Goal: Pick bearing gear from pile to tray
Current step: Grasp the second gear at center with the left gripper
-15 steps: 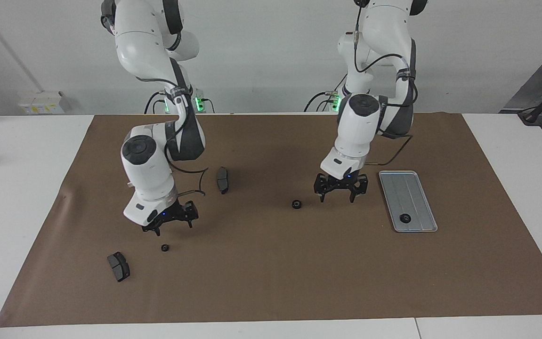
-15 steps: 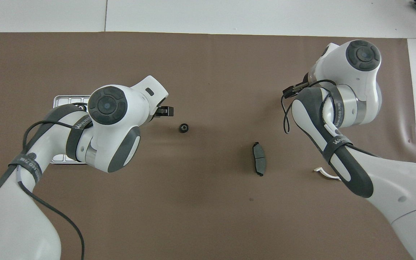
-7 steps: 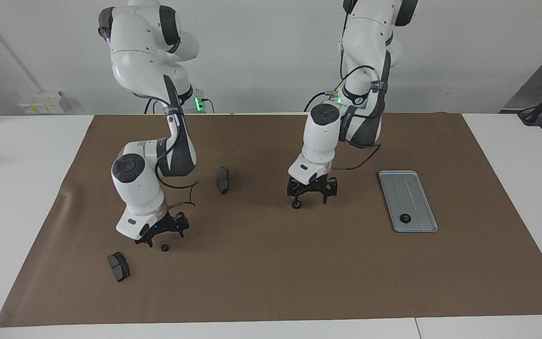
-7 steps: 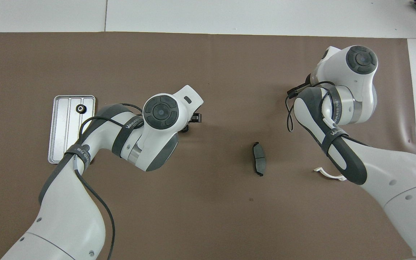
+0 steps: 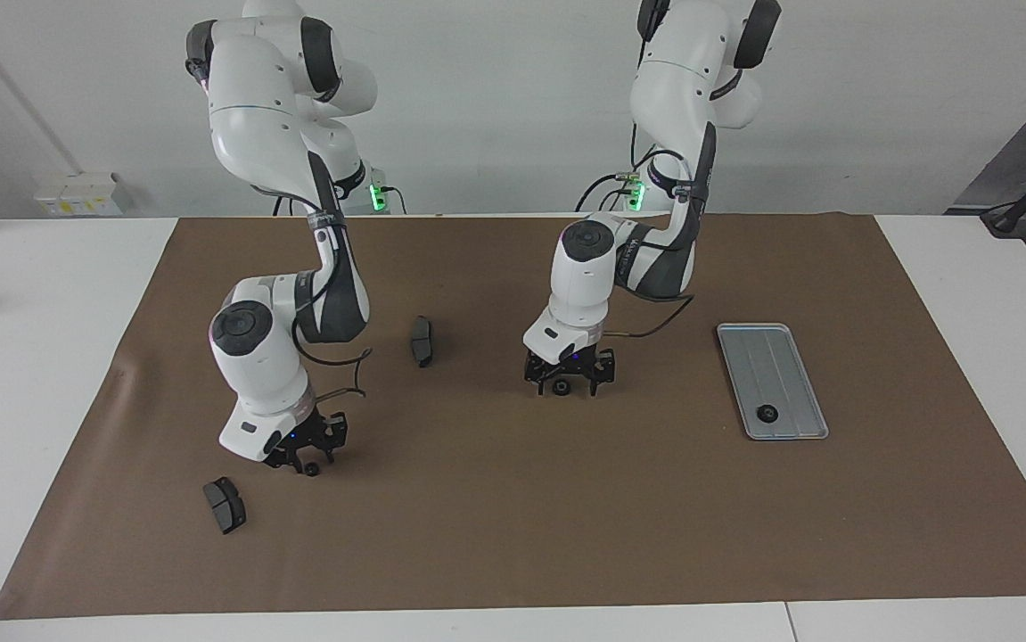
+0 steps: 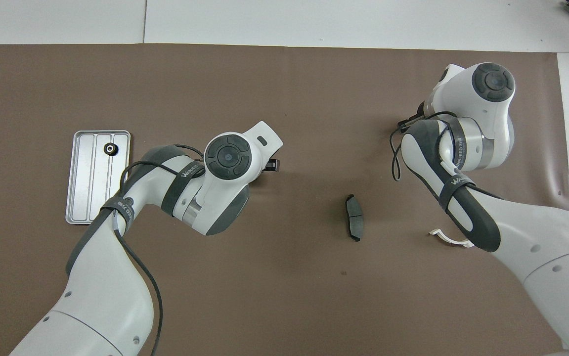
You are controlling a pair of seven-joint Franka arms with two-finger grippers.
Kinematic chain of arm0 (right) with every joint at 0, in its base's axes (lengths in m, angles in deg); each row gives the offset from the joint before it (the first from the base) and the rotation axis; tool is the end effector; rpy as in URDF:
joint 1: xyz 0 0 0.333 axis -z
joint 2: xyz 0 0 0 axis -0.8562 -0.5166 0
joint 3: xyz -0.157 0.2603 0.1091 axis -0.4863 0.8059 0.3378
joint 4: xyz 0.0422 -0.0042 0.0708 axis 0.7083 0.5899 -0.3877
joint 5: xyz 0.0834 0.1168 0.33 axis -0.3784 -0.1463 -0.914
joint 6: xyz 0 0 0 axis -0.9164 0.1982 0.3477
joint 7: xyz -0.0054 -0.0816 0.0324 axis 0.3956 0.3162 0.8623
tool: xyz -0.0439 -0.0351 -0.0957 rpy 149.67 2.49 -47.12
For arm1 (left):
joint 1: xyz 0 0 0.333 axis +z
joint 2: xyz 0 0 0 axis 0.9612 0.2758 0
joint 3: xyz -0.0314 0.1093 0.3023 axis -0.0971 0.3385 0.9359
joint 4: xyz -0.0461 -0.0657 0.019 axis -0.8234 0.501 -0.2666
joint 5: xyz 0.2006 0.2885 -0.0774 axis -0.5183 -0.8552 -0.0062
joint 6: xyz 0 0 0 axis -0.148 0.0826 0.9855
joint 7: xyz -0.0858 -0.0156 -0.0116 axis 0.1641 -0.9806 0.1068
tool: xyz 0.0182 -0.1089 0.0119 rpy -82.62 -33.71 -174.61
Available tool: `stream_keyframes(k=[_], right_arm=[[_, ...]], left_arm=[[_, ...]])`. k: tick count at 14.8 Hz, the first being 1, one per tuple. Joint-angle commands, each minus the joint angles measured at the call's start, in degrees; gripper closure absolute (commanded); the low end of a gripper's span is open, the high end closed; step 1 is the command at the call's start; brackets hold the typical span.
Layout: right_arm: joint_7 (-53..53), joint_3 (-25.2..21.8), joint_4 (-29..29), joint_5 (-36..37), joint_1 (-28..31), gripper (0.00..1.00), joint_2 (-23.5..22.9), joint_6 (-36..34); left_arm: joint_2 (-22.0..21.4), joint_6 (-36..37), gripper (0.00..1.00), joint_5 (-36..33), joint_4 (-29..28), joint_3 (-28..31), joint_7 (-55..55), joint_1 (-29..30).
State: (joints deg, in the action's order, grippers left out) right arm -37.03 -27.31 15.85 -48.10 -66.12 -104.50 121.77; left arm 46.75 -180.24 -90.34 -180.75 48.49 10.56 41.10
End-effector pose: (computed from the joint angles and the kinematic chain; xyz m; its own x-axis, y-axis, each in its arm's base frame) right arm 0.6784 0.0559 0.3133 0.9382 0.3333 0.0934 0.3294 -0.9426 0.0554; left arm 0.5315 -0.3516 0.3213 0.9809 -0.1171 0.1554 -0.1196 -0.9928 0.0071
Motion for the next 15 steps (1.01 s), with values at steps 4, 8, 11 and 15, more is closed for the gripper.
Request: stream_keyframes(k=[4,8,11,15], right_arm=[[2.09,0.78,-0.49,-1.29,1.07,0.59,-0.83,1.59],[2.09,0.78,-0.05,-1.38,1.16,0.98,-0.83,2.65],[1.30,0.87,-0.23,-1.47,1.16,1.00,-0.74,2.38],[-1.06,0.87,-0.67,-1.73,0.64,1.00,-0.13,1.16]], left_arm=[[-1.00,-0.67,0.60,-1.24,-2.04,0.81,-3.13,-1.56],[-1.79,3.10,1.00,-1.24,-2.04,0.90,-5.50,-2.27],[-3.80,7.49,1.00,-1.24,-1.68,0.98,-5.42,-2.01],[-10.12,14.60,1.00,-1.24,-2.21,1.25,-2.62,2.64]])
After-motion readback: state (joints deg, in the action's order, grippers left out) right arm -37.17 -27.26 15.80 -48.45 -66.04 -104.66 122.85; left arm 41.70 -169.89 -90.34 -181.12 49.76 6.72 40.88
